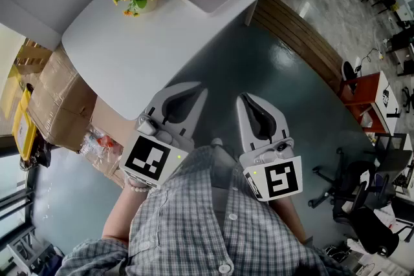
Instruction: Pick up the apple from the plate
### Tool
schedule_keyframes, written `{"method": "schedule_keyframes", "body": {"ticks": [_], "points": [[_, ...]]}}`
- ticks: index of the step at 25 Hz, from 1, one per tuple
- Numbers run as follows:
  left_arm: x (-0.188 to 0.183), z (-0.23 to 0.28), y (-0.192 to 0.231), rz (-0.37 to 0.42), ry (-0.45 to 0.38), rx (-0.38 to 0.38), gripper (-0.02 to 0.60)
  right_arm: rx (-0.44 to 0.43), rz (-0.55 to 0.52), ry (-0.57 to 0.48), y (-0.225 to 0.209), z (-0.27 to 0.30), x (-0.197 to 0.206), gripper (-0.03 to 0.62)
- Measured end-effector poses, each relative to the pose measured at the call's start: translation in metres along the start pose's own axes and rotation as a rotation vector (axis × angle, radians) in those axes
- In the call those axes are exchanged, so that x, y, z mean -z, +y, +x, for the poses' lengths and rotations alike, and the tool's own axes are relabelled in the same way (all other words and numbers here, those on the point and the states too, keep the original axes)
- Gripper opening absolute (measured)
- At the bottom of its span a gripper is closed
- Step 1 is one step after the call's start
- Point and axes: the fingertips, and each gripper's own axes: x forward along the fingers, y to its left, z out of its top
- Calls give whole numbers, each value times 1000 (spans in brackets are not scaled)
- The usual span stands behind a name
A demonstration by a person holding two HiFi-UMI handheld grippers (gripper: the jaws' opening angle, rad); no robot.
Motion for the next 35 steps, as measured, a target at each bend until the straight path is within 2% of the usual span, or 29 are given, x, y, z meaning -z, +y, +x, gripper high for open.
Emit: {"method": "schedule_keyframes", "body": {"ticks": [11,16,19,25,32,35], "points": [[4,-9,12,-4,2,39,9,42,8,10,14,6,2,26],[8,-12,14,-10,9,65,9,115,18,13,9,1,4,26],[9,-9,13,-6,16,69,9,158,23,26,-4,-6,8,26],[7,15,15,-6,20,49,9,173,18,39,-43,-2,17,26],[-8,65,19,2,11,-27,9,112,48,-4,-101,19,16,26],[-18,89,20,-1,-4,-69,9,64,29,-16,-127,33,11,26]]}}
